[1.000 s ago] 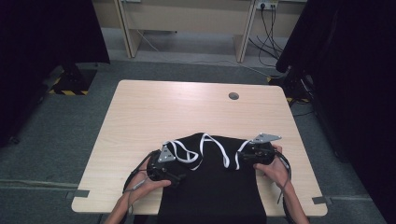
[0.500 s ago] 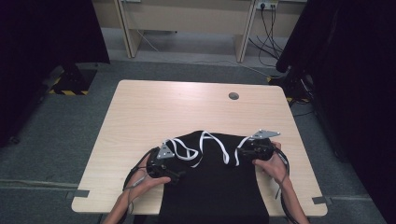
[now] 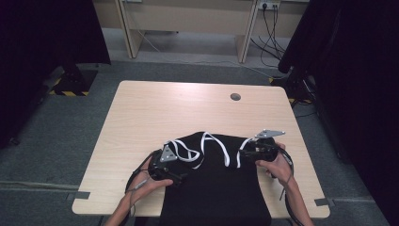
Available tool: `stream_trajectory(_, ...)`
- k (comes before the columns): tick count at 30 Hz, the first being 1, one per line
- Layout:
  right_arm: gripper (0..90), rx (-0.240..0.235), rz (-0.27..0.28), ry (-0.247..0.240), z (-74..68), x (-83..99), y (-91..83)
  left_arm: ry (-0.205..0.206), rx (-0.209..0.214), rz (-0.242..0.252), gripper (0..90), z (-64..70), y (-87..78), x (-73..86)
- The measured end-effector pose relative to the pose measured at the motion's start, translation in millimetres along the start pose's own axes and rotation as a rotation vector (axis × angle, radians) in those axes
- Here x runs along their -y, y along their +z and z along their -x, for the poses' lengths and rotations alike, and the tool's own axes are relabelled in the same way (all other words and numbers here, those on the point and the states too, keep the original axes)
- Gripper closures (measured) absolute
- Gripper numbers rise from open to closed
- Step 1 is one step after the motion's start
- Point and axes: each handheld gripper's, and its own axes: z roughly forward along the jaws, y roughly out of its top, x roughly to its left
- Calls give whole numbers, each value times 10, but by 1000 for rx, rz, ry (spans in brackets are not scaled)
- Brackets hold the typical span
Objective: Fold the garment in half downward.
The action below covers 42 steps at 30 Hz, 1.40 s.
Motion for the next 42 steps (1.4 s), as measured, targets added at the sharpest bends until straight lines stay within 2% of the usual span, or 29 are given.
stream_trajectory(4,278,17,13,-8,14,-34,-55,-27,5,33,23,-59,-79,-43)
stream_trajectory(7,261,28,16,-10,27,-69,-80,-55,-14,66,22,-151,-161,-127)
stream_trajectory(10,241,48,-6,-21,66,-141,-29,-83,-20,75,20,-247,-187,-235)
stream_trajectory(14,211,47,-40,-22,133,-201,77,-109,-37,58,20,-384,-82,-371)
stream_trajectory(17,202,38,-52,-19,155,-210,125,-152,-34,51,20,-497,4,-449)
stream_trajectory(21,183,30,-75,-27,185,-221,204,-186,-51,9,20,-632,123,-524)
stream_trajectory(24,175,32,-90,-34,203,-232,251,-188,-63,-39,20,-694,235,-551)
stream_trajectory(27,154,37,-101,-42,217,-245,296,-196,-69,-50,24,-726,335,-557)
stream_trajectory(28,155,30,-100,-49,229,-255,311,-192,-64,-58,76,-734,360,-556)
stream_trajectory(30,157,25,-103,-47,231,-255,316,-173,-56,-65,111,-728,409,-542)
stream_trajectory(31,162,18,-101,-44,234,-252,321,-149,-62,-59,159,-713,428,-530)
stream_trajectory(33,228,5,-92,-56,235,-244,311,-91,-81,-55,251,-674,433,-527)
stream_trajectory(34,287,-5,-82,-67,232,-238,302,-86,-65,-42,320,-664,428,-528)
stream_trajectory(38,621,-69,-89,-110,194,-238,251,-51,-23,-22,604,-610,409,-515)
stream_trajectory(39,694,-73,-94,-124,191,-240,244,-44,-14,-19,659,-600,406,-511)
stream_trajectory(42,782,-96,-98,-128,189,-240,240,-24,-13,2,784,-572,398,-487)
